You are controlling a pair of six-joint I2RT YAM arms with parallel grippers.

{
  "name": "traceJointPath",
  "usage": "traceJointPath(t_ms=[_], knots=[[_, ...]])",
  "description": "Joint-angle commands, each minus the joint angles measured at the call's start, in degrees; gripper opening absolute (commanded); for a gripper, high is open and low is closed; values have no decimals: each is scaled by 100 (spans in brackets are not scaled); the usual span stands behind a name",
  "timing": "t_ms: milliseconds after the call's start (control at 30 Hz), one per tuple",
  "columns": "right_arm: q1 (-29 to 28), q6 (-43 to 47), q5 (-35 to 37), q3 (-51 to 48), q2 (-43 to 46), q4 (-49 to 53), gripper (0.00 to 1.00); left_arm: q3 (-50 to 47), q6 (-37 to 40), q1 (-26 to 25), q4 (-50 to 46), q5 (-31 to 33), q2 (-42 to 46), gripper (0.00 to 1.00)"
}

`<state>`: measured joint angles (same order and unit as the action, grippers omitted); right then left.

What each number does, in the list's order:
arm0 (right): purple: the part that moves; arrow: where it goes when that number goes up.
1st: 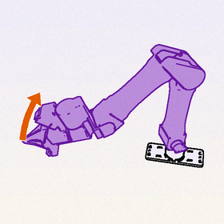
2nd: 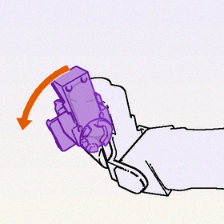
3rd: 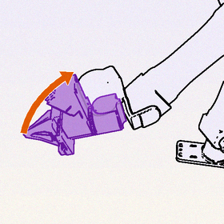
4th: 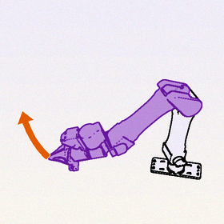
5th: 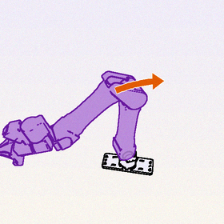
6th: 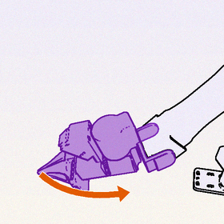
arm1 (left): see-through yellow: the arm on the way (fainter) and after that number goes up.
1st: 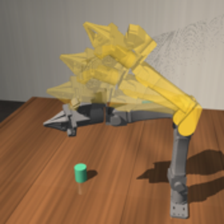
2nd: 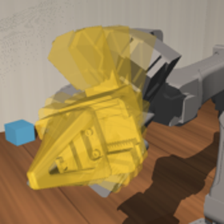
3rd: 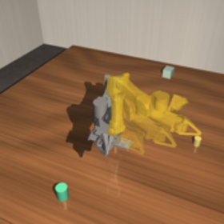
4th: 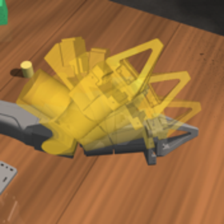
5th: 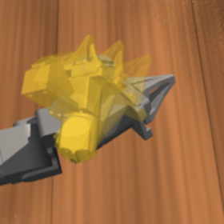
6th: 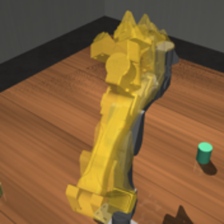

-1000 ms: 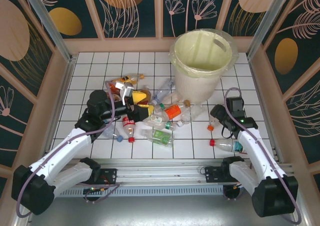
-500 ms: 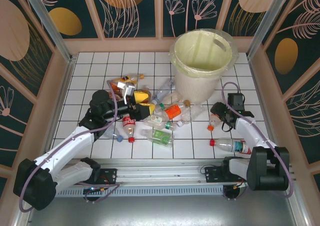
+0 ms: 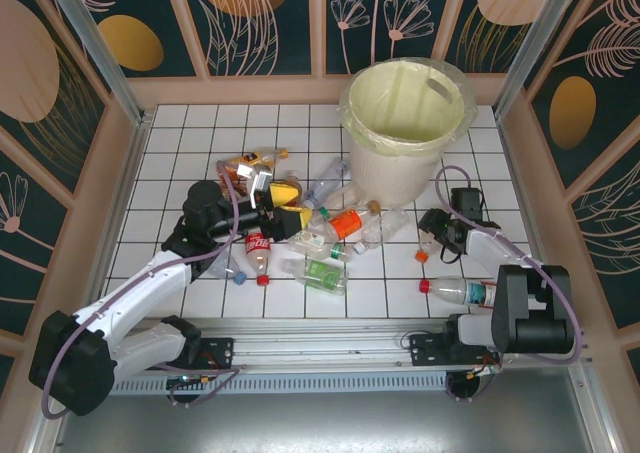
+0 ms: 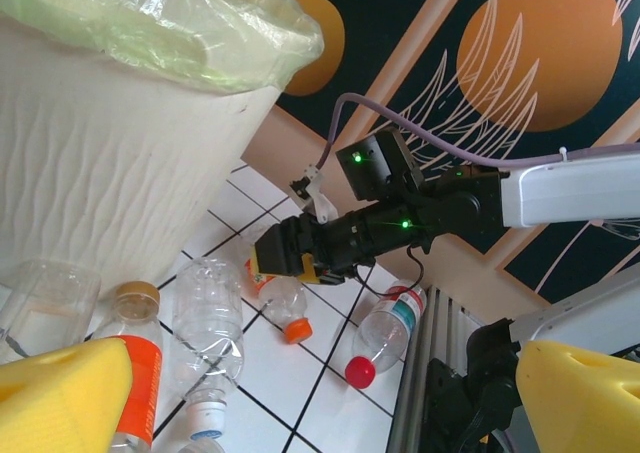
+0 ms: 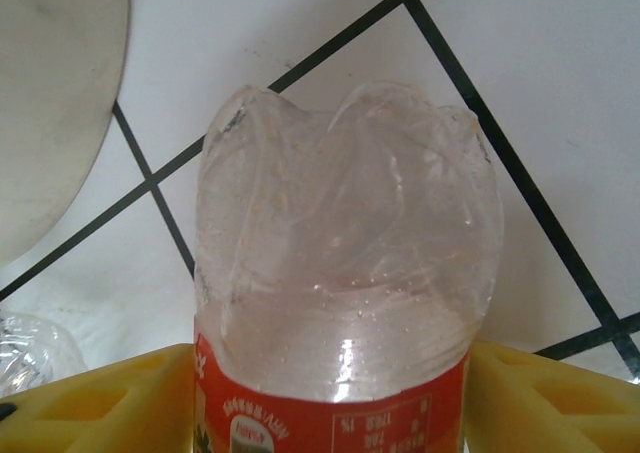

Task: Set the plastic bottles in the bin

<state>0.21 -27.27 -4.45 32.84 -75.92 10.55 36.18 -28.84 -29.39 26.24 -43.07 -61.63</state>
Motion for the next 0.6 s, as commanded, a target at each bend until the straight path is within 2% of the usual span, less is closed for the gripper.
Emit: traceJointPath(t_ms=[0, 133, 400, 567], knots=[[47, 103, 7, -10, -38, -164, 65, -44, -19, -32, 181, -61, 24, 99], [75, 91, 135, 4, 195, -21, 60, -10, 45, -32, 105, -62, 45, 99], [297, 33, 420, 75, 1213, 526, 59, 25, -53, -32, 268, -130, 71, 99], [348, -60, 822, 363, 1934, 927, 59, -114, -583, -32, 1116, -283, 180, 99]])
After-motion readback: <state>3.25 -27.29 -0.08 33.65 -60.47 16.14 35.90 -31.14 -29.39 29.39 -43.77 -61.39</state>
